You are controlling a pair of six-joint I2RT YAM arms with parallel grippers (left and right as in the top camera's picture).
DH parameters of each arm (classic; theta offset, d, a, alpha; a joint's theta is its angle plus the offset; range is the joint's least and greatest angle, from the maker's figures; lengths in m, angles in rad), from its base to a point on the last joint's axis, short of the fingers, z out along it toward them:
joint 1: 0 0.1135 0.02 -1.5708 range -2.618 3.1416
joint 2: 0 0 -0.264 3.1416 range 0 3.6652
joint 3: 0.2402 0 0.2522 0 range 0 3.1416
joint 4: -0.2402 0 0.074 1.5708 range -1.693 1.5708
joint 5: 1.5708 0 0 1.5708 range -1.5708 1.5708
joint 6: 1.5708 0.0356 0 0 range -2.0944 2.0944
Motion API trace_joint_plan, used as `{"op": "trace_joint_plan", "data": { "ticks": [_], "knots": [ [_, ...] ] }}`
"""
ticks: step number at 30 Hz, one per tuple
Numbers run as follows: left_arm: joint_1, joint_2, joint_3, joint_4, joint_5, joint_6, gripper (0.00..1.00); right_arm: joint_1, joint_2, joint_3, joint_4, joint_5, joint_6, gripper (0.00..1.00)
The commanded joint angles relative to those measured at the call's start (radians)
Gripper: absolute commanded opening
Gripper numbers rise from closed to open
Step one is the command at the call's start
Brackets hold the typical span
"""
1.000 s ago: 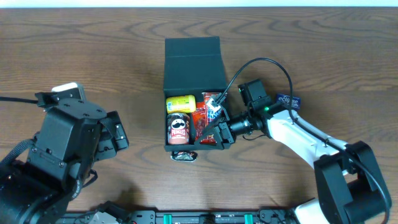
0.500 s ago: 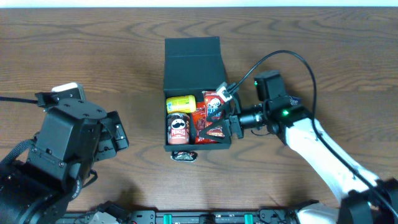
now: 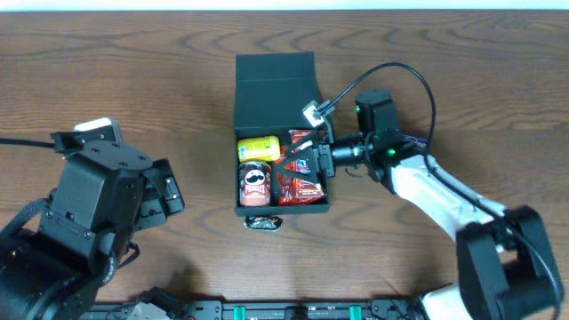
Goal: Pack container
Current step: 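Release the Hello Panda box and withdraw the right gripper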
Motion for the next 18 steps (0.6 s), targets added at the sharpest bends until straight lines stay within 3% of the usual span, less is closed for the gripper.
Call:
{"op": "trace_joint_plan", "data": {
  "ticks": [1, 18],
  "knots": [
    [0.003, 0.0, 0.001, -0.078, -0.003, -0.008, 0.95, -0.01, 0.044, 0.008, 0.02, -0.036, 0.034, 0.99],
    [0.003, 0.0, 0.001, -0.078, 0.003, -0.008, 0.95, -0.014, 0.194, 0.008, 0.019, 0.096, 0.026, 0.99]
  ]
}}
